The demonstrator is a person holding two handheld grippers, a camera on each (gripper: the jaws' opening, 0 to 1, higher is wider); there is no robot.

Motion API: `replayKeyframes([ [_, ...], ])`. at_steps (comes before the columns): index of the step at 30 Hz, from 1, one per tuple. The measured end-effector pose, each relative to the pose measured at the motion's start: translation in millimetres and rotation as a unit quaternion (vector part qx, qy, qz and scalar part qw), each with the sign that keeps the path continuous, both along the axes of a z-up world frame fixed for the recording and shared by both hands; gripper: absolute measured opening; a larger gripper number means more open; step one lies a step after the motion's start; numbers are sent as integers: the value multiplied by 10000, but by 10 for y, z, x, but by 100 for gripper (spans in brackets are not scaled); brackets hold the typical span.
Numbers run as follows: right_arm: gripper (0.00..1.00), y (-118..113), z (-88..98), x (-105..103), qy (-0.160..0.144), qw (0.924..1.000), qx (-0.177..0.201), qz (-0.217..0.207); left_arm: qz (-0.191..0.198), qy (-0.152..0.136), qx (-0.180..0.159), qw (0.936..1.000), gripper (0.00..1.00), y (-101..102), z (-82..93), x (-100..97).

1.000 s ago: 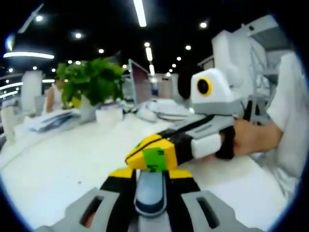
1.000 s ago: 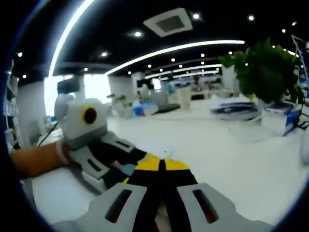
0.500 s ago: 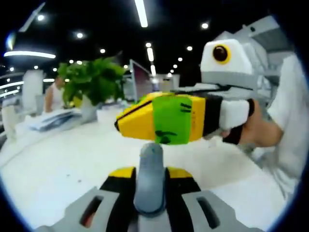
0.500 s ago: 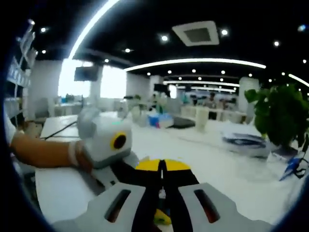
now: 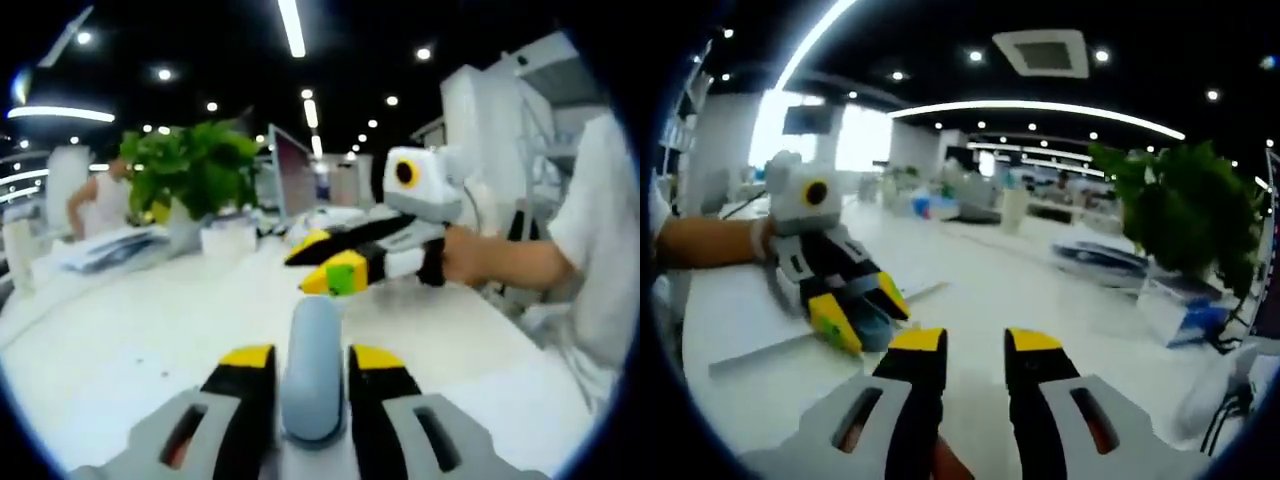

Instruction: Pick up the paper insert the paper into the punch align the paper edges press the punch to punch holes

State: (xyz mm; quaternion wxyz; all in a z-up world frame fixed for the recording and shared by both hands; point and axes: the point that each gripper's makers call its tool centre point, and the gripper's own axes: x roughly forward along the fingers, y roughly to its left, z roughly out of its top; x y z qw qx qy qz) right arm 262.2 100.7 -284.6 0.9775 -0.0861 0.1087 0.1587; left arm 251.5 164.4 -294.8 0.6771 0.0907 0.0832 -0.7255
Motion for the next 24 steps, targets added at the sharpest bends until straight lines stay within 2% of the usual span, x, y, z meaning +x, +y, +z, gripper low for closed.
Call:
replayKeyframes([
  [5, 32, 29, 6, -45, -57, 9997, 237, 69, 21, 19, -55, 10000, 54, -2, 25, 14],
  [7, 33, 8, -22, -43, -31, 9999, 153, 27, 26, 29, -115, 9999, 55, 3, 52, 23],
  [11, 33, -35, 0, -58, -47, 9992, 397, -27, 94, 31, -217, 9997, 58, 1, 99, 59],
  [15, 32, -49, -53, -52, 27, 9998, 210, -66, 156, -13, -228, 9996, 60, -1, 129, 84],
  [18, 34, -34, -77, -55, 76, 9999, 130, -40, 149, -161, -279, 9994, 63, -2, 225, 72],
  [20, 35, -42, -80, -54, 85, 9998, 144, -51, 109, -242, -449, 9986, 63, 1, 366, 43],
  [21, 35, -56, -80, -51, 108, 9996, 242, -84, 143, -230, -632, 9976, 63, 7, 477, 46],
  [24, 35, -72, -91, -44, 154, 9992, 358, -122, 213, -150, -781, 9966, 63, 90, 617, 71],
])
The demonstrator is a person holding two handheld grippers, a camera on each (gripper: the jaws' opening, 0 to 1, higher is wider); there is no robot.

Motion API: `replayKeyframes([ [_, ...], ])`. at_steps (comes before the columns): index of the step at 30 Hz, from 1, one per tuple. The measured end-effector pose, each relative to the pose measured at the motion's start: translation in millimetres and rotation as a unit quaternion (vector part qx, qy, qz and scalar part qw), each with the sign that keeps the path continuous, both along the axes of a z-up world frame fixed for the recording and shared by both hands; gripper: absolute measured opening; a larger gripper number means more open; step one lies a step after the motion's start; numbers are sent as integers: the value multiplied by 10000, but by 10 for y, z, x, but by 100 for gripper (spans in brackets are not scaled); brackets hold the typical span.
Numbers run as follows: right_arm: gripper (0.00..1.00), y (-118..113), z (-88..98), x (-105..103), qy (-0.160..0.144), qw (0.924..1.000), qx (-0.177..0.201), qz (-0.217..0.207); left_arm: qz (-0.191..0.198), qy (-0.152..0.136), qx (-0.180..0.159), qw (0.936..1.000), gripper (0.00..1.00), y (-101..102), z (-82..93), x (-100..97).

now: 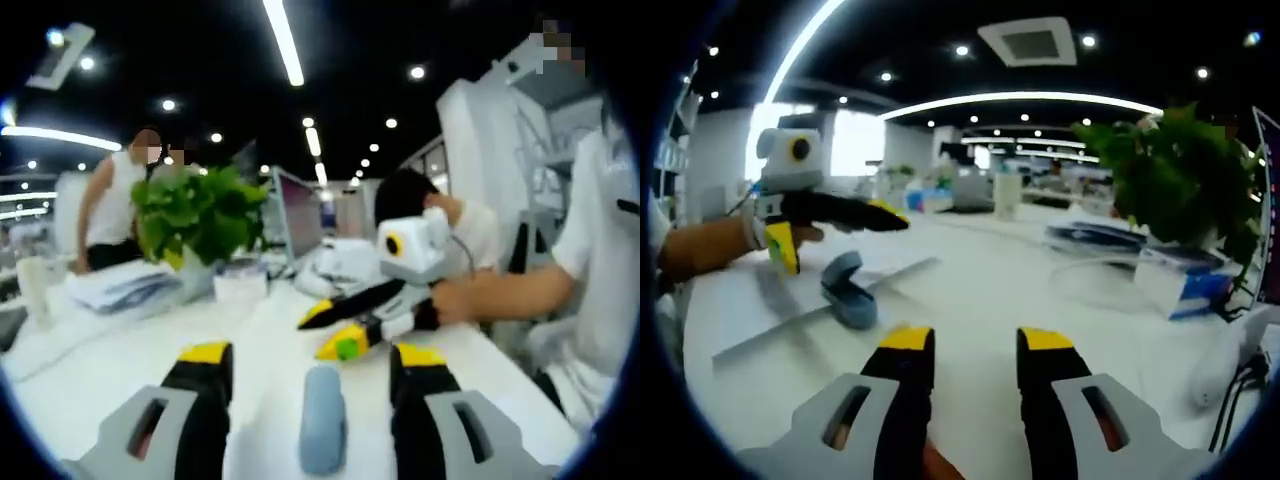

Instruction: Pick up the paper insert the paper into the punch align the paper edges press the punch to punch holes

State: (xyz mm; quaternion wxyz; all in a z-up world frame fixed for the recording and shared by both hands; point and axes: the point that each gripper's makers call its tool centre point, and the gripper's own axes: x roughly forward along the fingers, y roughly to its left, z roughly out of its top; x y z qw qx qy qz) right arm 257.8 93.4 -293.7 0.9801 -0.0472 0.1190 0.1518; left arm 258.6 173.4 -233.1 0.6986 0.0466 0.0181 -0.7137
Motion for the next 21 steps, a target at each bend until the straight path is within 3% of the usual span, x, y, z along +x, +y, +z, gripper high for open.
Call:
replayKeyframes([
  [3, 36, 19, -14, 0, 38, 10000, 2, 10, 134, -8, -60, 9999, 62, 193, 104, 46],
  [6, 34, 30, -25, -1, 65, 10000, -37, 29, 326, -61, -10, 9994, 62, 496, 83, 87],
  [8, 34, 66, -11, -8, 62, 9999, 88, 101, 479, -5, 51, 9988, 62, 732, -8, 121],
  [10, 35, 67, -4, -11, 42, 9999, 87, 100, 629, 56, 327, 9975, 62, 1020, -208, 144],
  [14, 36, 62, -14, -15, 53, 10000, 29, 77, 660, 50, 586, 9961, 63, 1365, -405, 107],
  [21, 35, 84, -1, -24, 15, 9999, 50, 138, 612, -29, 840, 9946, 63, 1561, -583, 85],
])
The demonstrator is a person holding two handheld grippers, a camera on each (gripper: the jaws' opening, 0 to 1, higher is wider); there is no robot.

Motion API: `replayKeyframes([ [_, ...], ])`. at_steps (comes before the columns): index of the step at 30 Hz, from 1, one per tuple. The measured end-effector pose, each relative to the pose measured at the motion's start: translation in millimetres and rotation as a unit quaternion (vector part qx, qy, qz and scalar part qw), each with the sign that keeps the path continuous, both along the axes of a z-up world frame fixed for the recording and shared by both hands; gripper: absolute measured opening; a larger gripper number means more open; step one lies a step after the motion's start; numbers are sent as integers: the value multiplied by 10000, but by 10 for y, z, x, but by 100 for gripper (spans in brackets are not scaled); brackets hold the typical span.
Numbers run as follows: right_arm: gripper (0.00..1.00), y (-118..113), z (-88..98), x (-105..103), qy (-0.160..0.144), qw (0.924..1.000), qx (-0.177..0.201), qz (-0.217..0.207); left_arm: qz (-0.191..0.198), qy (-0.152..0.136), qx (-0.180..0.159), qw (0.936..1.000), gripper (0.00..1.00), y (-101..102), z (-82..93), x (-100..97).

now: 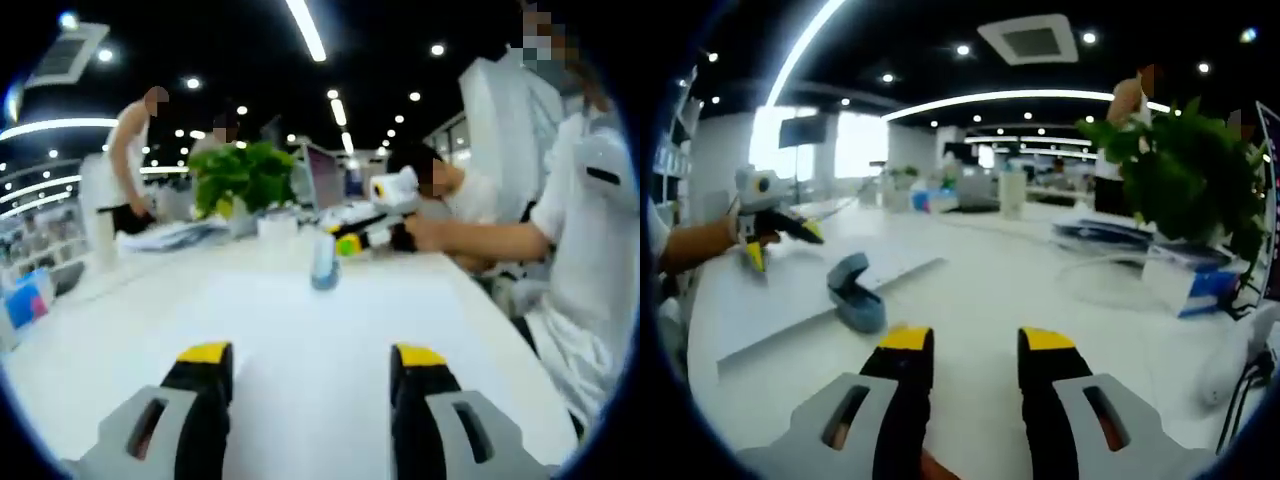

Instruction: Pick up the paper insert the paper into the punch align the paper edges press the punch to punch holes

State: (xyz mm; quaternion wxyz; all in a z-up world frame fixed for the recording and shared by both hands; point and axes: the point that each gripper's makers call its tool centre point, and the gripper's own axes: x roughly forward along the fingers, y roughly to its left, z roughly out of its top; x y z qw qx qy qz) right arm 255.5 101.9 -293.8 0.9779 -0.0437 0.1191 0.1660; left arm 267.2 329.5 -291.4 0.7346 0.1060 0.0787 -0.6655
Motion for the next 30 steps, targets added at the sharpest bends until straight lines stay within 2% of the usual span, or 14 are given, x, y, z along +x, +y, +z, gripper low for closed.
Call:
replayKeyframes([
  [2, 35, 5, 3, -4, 1, 10000, 23, 16, 9, 58, 40, 10000, 63, -9, -44, 11],
  [5, 35, 39, 13, -13, -26, 9999, 23, 121, -12, -5, 147, 9999, 62, -26, -92, 17],
  [6, 36, 61, 22, -18, -41, 9998, 50, 186, -40, 51, 244, 9997, 61, -25, -145, -3],
  [7, 37, 70, 26, -20, -46, 9997, 70, 210, -7, 144, 149, 9998, 61, -28, -110, 13],
  [10, 39, 237, 42, -79, 11, 9970, 282, 720, -25, 195, 165, 9997, 61, -32, -107, 6],
  [13, 39, 331, 72, -107, -21, 9937, 315, 1073, -32, 209, 148, 9997, 61, -31, -99, -16],
  [16, 38, 542, 88, -185, 71, 9806, 347, 1929, -38, 212, 137, 9997, 61, -26, -97, -25],
  [19, 37, 647, 11, -200, 311, 9678, 222, 2488, -50, 223, 122, 9997, 61, 0, -94, -1],
  [21, 37, 687, -29, -171, 380, 9617, 136, 2710, -62, 236, 108, 9996, 61, 23, -94, 27],
  [27, 34, 833, -31, -38, 333, 9392, 24, 3417, -98, 231, 98, 9996, 60, -56, -106, -165],
  [29, 34, 893, -60, -43, 355, 9274, -99, 3722, -101, 232, 96, 9996, 60, -53, -110, -189],
  [30, 32, 898, -66, -27, 355, 9265, -111, 3744, -102, 233, 96, 9996, 60, -54, -114, -202],
])
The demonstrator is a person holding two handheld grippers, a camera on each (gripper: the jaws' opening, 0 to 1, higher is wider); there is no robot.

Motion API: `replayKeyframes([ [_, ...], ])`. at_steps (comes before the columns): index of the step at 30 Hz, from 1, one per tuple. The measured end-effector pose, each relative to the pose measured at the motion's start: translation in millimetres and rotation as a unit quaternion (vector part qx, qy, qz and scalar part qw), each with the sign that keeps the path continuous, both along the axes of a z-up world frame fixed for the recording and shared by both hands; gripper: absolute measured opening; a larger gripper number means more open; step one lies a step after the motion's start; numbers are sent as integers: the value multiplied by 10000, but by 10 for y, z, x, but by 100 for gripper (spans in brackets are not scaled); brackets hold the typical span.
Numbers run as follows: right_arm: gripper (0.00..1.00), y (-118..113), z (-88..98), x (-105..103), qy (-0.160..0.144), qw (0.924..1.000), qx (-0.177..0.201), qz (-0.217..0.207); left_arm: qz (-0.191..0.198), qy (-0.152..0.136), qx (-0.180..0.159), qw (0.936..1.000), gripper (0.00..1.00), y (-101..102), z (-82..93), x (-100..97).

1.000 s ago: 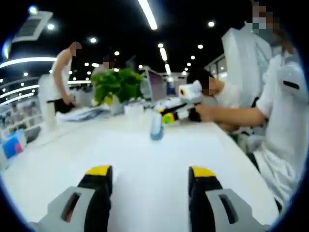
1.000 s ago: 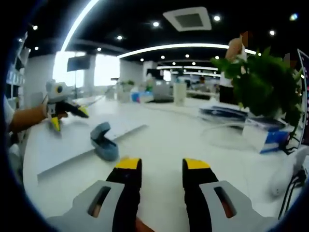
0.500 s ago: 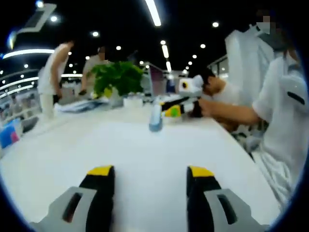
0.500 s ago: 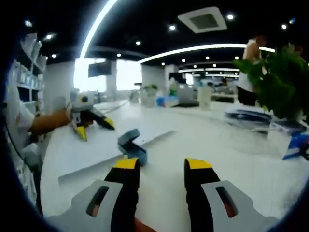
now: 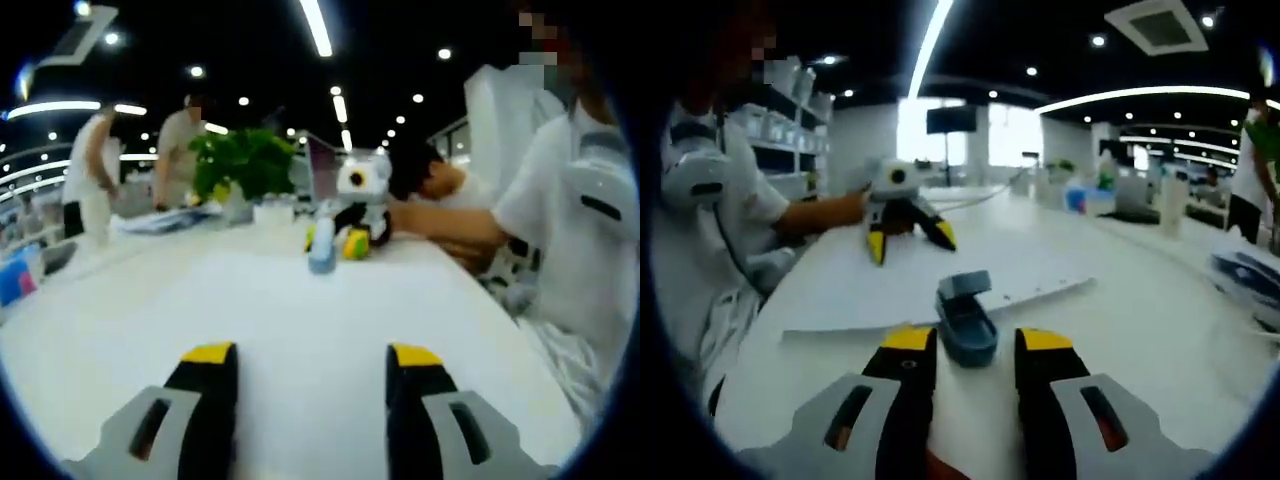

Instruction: Pick up the paper insert the paper into the punch align the paper edges press the punch to punch holes

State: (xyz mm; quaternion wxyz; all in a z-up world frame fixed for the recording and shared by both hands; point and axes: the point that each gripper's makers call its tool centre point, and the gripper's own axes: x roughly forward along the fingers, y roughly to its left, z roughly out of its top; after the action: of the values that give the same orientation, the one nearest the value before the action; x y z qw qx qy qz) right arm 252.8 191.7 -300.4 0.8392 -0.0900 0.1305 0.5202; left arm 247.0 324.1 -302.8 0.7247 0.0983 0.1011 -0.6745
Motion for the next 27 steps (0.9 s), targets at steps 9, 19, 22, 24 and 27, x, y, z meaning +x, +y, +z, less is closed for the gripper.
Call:
replayKeyframes([
  [9, 24, 53, -59, -33, -81, 9992, -40, 383, 15, 16, 0, 10000, 59, -44, -12, -36],
  [19, 23, 21, -53, -200, -94, 9979, 34, 633, 75, 28, 5, 10000, 59, 10, -25, 78],
  [22, 23, 33, -58, -228, -100, 9976, 26, 685, 82, 24, 1, 10000, 59, 12, -30, 87],
  [24, 23, 38, -61, -238, -98, 9973, 25, 721, 82, 24, -1, 10000, 59, 14, -32, 89],
  [27, 23, 46, -60, -257, -105, 9971, 16, 753, 83, 24, 1, 10000, 59, 12, -35, 89],
])
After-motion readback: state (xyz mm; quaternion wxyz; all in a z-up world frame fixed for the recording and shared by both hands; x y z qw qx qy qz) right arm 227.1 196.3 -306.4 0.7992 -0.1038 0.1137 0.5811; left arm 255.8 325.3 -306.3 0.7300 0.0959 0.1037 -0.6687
